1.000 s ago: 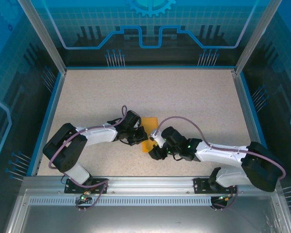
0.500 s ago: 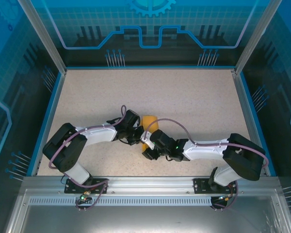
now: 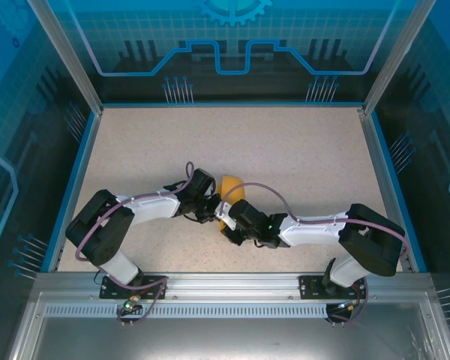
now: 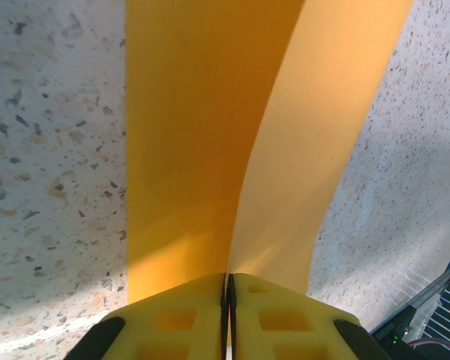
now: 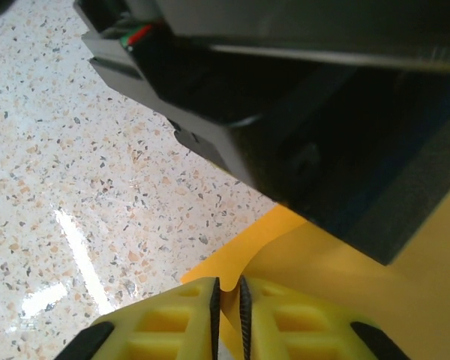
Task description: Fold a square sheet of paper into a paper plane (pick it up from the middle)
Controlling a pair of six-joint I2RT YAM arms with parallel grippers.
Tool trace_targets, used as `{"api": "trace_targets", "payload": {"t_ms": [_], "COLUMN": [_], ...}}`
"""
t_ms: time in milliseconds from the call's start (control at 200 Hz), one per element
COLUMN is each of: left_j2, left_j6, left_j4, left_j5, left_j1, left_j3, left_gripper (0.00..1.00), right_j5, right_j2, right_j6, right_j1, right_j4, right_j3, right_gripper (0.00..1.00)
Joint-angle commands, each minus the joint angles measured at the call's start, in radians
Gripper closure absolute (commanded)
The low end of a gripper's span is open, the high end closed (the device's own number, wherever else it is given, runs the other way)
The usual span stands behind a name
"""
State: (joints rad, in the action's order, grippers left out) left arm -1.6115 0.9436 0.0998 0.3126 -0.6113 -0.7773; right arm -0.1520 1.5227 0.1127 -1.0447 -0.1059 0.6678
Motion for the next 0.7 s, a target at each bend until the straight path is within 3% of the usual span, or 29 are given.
{"api": "trace_targets", "payload": {"t_ms": [0, 150, 280, 420, 695], "left_j2": [-0.006, -0.007, -0.004, 0.002, 0.054], "left_j6": [0.004, -0.001, -0.008, -0.023, -0.107], "left_j4": [0.004, 0.005, 0.015, 0.034, 0.177], "left_j5": [0.026, 0.026, 0.025, 0.02, -0.057], "left_j1": [0.006, 0.008, 0.008, 0.01, 0.011], "left_j3": [-0.002, -0.002, -0.008, -0.021, -0.077], "left_gripper": [0.88, 0.85, 0.76, 0.75, 0.49], "right_j5": [0.021, 0.056, 0.1, 0.137, 0.232], "right_j2": [-0.018, -0.025, -0.041, -0.048, -0.039], "right_j6": [0.005, 0.003, -0.001, -0.014, -0.049], "right_j1": [0.018, 0.041, 0.072, 0.097, 0.16], "right_j4": [-0.005, -0.003, 0.011, 0.033, 0.086], "right_j3": [0.026, 0.027, 0.031, 0.038, 0.073], "right_gripper": [0.88, 0.95, 1.0, 1.0, 1.0]}}
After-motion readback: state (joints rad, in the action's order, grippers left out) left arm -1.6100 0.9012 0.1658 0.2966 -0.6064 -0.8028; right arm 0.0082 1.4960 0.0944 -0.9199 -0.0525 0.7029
